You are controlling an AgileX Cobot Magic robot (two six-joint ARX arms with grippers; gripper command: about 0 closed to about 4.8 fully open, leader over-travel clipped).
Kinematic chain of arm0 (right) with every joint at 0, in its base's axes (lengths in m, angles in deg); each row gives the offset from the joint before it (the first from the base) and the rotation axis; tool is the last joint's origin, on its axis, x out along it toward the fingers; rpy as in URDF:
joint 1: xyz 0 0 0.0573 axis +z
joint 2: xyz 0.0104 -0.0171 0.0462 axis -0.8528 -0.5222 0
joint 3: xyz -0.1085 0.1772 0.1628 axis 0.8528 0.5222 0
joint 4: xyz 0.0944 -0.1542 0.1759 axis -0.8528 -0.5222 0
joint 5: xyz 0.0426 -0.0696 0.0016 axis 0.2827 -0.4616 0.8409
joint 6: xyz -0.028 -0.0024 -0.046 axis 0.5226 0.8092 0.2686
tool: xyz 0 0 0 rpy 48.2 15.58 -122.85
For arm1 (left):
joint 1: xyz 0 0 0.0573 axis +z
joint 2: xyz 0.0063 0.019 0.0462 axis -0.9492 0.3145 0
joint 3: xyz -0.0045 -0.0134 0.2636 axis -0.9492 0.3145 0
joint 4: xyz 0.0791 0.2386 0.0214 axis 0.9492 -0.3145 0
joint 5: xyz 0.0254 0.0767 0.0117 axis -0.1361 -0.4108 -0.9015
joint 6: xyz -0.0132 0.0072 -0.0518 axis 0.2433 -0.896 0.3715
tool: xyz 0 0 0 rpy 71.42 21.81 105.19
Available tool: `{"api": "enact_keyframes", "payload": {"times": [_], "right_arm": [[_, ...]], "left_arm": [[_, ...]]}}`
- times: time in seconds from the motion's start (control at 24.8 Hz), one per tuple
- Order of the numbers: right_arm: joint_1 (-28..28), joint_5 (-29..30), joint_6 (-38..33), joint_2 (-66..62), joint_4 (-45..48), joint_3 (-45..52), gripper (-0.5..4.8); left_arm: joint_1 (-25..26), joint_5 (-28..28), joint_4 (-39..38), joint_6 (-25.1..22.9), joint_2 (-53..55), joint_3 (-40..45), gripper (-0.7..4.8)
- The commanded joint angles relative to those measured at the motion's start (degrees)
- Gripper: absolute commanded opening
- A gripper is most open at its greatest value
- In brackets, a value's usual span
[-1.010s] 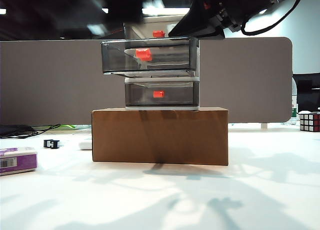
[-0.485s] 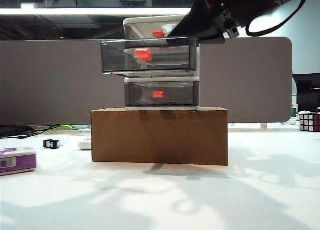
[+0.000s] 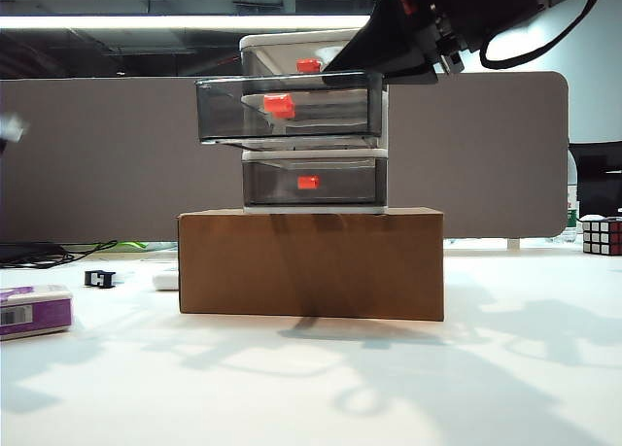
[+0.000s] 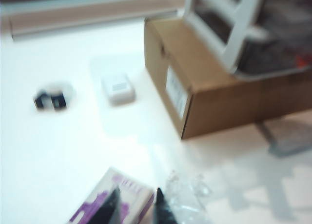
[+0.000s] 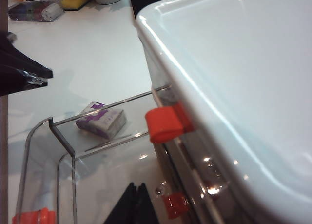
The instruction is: Open the second layer of the drawer on the table, pick up a pack of napkins on the table and put it in, and finally close the drawer.
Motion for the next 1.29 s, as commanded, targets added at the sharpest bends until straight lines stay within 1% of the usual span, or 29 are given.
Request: {"api": "enact_keyframes", "payload": {"times": [0.04,0.08,0.12,0.16,0.32,0.36,0.44,0.48,0.53,0.57,0.65,0.81,0.89,1.01,1.13,1.29], "right_arm": [[0.0,0.7,0.0,0.3,0.3,-0.3,-0.05],[0.0,0.8,0.0,0.3,0.3,-0.3,-0.05],[0.0,0.8,0.0,0.3,0.3,-0.3,-0.05],[0.0,0.8,0.0,0.3,0.3,-0.3,-0.05],[0.0,1.2,0.0,0.3,0.3,-0.3,-0.05],[0.0,1.2,0.0,0.3,0.2,-0.3,-0.05],[0.0,1.2,0.0,0.3,-0.1,-0.3,-0.05],[0.0,1.2,0.0,0.3,-0.3,-0.3,-0.05],[0.0,1.2,0.0,0.3,-0.9,-0.3,-0.05],[0.0,1.2,0.0,0.2,-1.2,-0.3,-0.05],[0.0,1.2,0.0,0.2,-1.8,-0.3,-0.05],[0.0,1.2,0.1,0.2,-2.3,-0.3,-0.05],[0.0,1.2,0.1,0.2,-2.3,-0.3,-0.05],[0.0,1.2,0.5,0.2,-2.4,-0.3,-0.05],[0.0,1.2,0.5,0.2,-2.4,-0.3,-0.05],[0.0,1.2,0.5,0.2,-2.5,-0.3,-0.05]], "left_arm": [[6.0,13.2,6.9,-4.7,6.5,-0.2,1.54],[6.9,13.8,8.1,-5.2,8.4,-0.2,1.72],[7.5,13.9,9.2,-5.9,10.7,-0.2,2.10],[7.4,14.0,10.1,-7.6,12.6,-0.2,2.39],[7.4,13.8,13.5,-17.0,19.9,-0.2,3.45],[7.3,13.9,15.0,-18.8,22.3,-0.2,3.51],[7.3,13.8,17.4,-20.0,25.5,-0.2,3.51],[7.4,13.3,18.8,-20.3,27.5,-0.2,3.51],[7.3,12.3,19.0,-21.6,30.4,-1.0,3.52],[7.3,12.4,19.0,-23.5,32.2,-1.7,3.68],[7.3,12.4,19.0,-25.3,34.5,-2.8,3.99],[7.3,11.7,18.2,-27.0,39.2,-5.9,4.06],[7.0,10.3,15.3,-27.4,41.6,-7.8,4.09],[7.0,10.4,12.2,-31.0,43.9,-8.8,4.08],[7.0,10.1,11.5,-33.4,45.0,-8.8,4.08],[6.6,9.4,11.9,-33.9,47.6,-8.9,4.07]]}}
